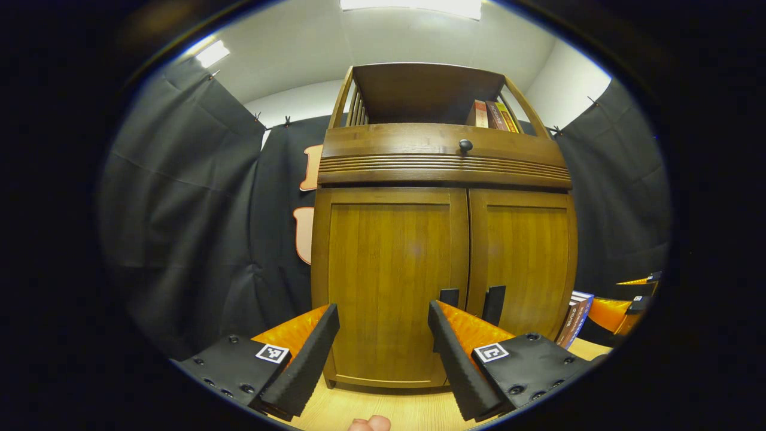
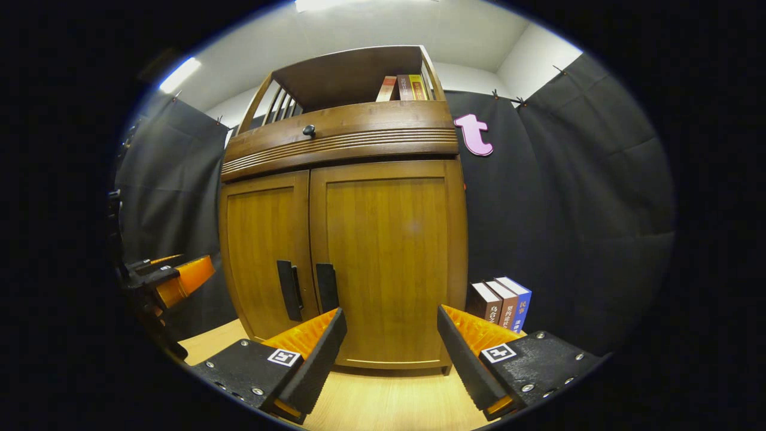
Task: Open the right door of the double-door shoe cabinet with the right hand, and open the left door with the left hand.
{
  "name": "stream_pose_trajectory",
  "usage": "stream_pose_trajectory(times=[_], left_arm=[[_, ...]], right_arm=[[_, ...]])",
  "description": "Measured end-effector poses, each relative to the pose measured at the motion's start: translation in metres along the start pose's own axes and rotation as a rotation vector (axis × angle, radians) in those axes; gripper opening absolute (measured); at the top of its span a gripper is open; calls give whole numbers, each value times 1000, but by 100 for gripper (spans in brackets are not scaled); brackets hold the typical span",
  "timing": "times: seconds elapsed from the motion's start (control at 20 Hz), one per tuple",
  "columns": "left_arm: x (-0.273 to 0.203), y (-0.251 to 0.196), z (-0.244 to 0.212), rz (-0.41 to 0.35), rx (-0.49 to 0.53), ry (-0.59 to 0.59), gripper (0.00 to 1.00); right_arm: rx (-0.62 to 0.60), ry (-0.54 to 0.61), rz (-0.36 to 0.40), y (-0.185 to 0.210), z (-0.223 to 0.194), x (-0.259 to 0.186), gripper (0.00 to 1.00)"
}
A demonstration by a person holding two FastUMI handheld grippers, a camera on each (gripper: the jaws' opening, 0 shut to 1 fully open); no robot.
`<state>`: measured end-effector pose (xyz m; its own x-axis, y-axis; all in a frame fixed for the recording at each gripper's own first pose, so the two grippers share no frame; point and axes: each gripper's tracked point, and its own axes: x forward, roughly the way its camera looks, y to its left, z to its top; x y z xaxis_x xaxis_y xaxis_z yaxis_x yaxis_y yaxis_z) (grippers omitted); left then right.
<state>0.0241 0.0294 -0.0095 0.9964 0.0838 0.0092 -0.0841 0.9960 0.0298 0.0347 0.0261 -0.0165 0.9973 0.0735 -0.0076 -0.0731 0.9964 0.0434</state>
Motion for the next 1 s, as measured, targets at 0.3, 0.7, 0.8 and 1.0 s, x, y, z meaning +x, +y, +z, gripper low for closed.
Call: stream_pose_trajectory(times=[0.3,0.7,0.8,1.0], left_arm=[[-16,5,-1,-1,-6,11,94],[-41,36,0,77,-15,27,96],[-49,48,2,106,-8,25,96],[-58,68,9,144,0,14,95]], right_arm=[[-44,-58,70,27,25,49,94],[-12,-38,143,81,14,126,100],[-57,-32,131,84,4,142,94],[-116,9,94,84,-27,159,94]])
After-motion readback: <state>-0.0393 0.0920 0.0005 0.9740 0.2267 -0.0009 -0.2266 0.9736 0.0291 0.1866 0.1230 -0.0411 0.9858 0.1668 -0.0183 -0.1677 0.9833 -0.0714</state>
